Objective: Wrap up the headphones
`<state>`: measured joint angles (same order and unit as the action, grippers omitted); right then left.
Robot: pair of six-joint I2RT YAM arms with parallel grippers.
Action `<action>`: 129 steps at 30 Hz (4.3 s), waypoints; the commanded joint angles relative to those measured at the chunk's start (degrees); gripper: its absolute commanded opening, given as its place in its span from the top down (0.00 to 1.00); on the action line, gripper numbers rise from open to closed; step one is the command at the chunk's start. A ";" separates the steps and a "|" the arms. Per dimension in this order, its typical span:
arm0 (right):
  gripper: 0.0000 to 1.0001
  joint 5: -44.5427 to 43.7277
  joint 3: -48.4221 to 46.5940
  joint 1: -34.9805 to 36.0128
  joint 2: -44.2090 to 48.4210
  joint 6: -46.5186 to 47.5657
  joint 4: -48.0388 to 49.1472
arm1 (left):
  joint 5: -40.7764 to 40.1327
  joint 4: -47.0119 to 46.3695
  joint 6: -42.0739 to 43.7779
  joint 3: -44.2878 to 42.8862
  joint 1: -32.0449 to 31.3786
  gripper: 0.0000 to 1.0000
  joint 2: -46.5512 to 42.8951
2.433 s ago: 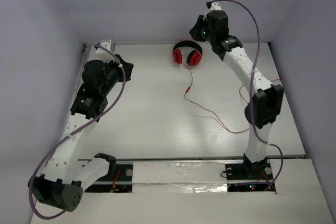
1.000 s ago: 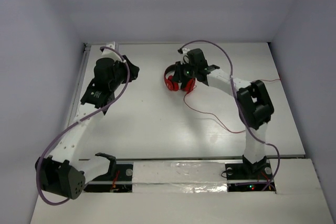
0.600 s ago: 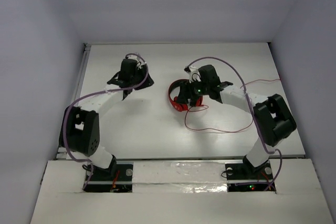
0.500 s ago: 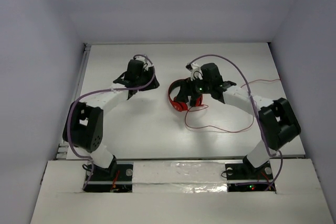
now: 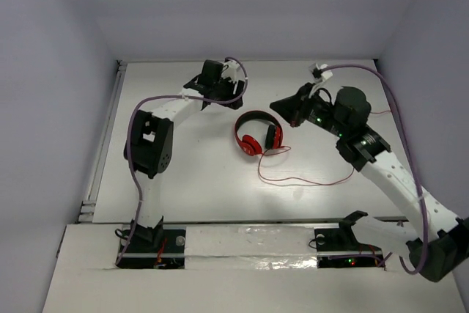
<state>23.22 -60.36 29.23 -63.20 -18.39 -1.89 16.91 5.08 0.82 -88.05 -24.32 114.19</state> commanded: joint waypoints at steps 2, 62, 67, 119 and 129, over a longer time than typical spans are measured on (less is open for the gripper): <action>0.98 -2.40 2.96 -0.14 6.06 -3.05 5.14 | 8.66 8.18 8.05 -7.12 -0.64 0.38 5.06; 0.20 -1.27 6.48 -0.14 -1.83 3.79 16.66 | -2.94 26.55 -8.98 -23.89 9.81 1.00 -27.45; 0.19 3.15 5.42 -0.14 -8.61 4.69 14.27 | -2.74 29.81 -13.82 -30.95 9.81 1.00 -26.04; 0.31 2.97 26.43 -0.14 -19.84 -8.24 36.61 | 26.95 6.96 -40.55 -34.73 35.38 1.00 -24.89; 1.00 -5.98 25.39 1.26 -13.36 -11.14 25.47 | 18.96 4.09 -39.84 -23.60 35.39 1.00 -29.54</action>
<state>21.28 -32.84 29.36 -79.61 -28.60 27.20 39.66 15.53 -36.73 -116.84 10.61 89.67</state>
